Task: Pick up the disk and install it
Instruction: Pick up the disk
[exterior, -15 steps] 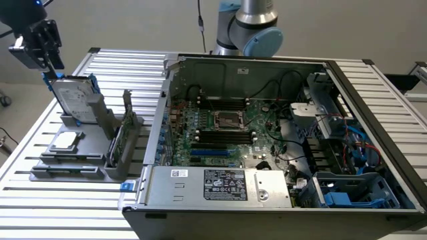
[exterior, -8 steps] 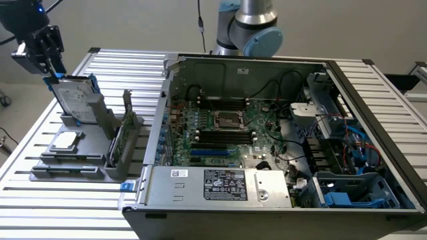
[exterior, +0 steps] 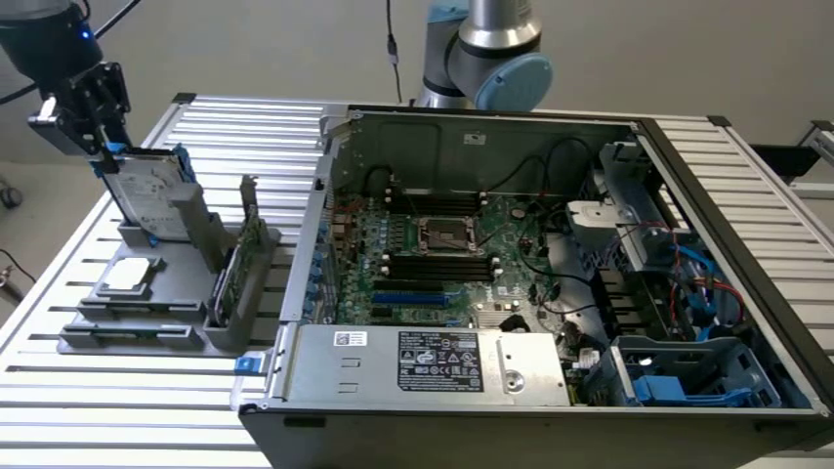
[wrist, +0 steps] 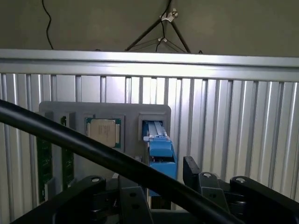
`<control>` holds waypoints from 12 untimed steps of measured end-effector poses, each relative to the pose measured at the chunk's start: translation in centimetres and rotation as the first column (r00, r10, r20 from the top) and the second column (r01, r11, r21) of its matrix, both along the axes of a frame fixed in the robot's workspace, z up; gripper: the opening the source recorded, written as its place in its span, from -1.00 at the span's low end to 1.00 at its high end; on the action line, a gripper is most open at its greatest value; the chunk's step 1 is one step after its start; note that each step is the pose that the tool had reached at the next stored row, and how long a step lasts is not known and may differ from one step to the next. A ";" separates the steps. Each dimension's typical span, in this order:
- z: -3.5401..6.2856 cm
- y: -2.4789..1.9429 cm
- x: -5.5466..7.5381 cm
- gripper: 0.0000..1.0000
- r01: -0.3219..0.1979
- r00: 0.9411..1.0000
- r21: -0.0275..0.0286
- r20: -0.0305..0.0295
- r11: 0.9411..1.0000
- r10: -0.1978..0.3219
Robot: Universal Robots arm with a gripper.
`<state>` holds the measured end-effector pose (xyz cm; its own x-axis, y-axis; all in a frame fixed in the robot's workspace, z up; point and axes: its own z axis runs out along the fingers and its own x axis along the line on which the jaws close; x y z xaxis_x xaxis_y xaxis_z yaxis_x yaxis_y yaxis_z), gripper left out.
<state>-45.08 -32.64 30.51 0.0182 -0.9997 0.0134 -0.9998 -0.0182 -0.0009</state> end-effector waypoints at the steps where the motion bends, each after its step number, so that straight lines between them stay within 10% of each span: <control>1: -0.16 0.00 0.0 -0.04 0.001 1.000 0.000 0.000 1.000 -0.001; 12: -1.02 0.00 0.0 -0.04 0.006 1.000 0.002 0.000 1.000 -0.006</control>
